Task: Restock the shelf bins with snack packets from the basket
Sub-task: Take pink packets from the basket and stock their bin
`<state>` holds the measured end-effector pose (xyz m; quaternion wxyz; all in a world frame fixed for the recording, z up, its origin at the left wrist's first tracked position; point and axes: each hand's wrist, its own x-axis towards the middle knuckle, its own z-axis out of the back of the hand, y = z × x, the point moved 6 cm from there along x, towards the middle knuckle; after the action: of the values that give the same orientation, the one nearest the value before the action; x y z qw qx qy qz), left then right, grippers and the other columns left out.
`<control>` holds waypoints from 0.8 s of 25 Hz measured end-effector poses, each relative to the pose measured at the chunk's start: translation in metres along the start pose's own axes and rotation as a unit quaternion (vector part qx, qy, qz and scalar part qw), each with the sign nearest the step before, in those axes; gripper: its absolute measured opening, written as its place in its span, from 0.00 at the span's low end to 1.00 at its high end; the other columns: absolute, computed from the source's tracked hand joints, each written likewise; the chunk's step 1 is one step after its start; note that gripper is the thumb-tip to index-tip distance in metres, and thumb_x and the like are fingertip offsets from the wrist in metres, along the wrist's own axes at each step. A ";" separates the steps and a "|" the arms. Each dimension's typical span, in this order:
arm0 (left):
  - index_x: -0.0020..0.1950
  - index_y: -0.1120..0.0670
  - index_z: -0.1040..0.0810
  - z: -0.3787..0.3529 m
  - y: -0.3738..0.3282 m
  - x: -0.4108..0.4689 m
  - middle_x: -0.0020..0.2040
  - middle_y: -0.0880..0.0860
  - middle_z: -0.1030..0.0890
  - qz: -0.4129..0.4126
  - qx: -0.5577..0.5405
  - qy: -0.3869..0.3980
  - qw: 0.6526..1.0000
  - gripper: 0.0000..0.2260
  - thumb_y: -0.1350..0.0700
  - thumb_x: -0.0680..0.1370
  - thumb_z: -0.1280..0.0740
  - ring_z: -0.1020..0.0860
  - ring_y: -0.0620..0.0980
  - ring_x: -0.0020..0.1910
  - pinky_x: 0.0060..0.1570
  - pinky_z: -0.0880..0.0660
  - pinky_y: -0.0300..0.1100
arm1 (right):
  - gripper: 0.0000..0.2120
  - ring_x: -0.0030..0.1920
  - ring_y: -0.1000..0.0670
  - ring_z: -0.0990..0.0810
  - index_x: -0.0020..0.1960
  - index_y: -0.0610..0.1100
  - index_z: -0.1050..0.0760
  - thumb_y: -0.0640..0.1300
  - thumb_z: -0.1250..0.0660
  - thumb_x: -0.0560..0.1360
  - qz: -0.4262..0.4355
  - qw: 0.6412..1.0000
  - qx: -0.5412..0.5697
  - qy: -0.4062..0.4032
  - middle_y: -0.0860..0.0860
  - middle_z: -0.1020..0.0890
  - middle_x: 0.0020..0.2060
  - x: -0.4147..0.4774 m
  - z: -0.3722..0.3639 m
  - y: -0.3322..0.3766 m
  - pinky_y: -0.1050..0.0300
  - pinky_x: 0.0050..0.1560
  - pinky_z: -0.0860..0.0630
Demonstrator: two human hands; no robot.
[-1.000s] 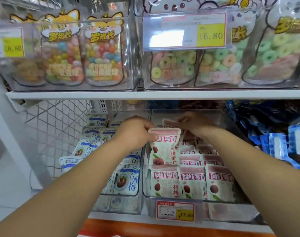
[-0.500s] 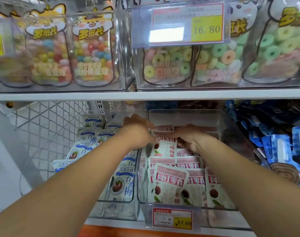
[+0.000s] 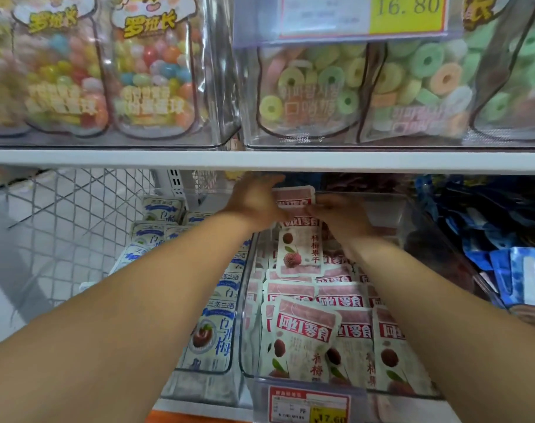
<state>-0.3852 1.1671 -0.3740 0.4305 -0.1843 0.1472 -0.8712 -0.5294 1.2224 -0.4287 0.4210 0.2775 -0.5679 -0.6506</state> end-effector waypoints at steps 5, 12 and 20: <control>0.40 0.48 0.23 -0.010 0.016 0.029 0.45 0.50 0.20 0.016 -0.044 -0.048 0.998 0.07 0.54 0.73 0.26 0.20 0.52 0.50 0.44 0.28 0.41 | 0.06 0.45 0.51 0.16 0.51 0.47 0.19 0.46 0.28 0.74 -0.034 0.999 -0.017 -0.007 0.49 0.15 0.48 0.006 0.003 -0.015 0.59 0.47 0.21; 0.45 0.48 0.20 -0.011 0.027 0.043 0.46 0.49 0.19 0.000 -0.079 -0.074 0.994 0.07 0.52 0.72 0.24 0.20 0.50 0.48 0.55 0.23 0.49 | 0.20 0.47 0.49 0.18 0.56 0.41 0.20 0.47 0.21 0.67 -0.137 0.937 -0.287 0.146 0.50 0.16 0.49 -0.007 -0.001 -0.035 0.59 0.46 0.25; 0.46 0.55 0.14 -0.007 0.029 0.042 0.39 0.50 0.19 -0.042 -0.088 -0.062 0.993 0.07 0.53 0.77 0.30 0.24 0.44 0.36 0.38 0.32 0.34 | 0.04 0.40 0.60 0.22 0.43 0.50 0.22 0.46 0.28 0.74 0.047 0.991 -0.122 -0.037 0.57 0.18 0.40 -0.002 0.013 0.012 0.71 0.34 0.28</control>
<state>-0.3919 1.1168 -0.3838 0.3841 -0.2811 0.1880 -0.8591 -0.5366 1.2303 -0.4148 0.4604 0.1729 -0.5123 -0.7040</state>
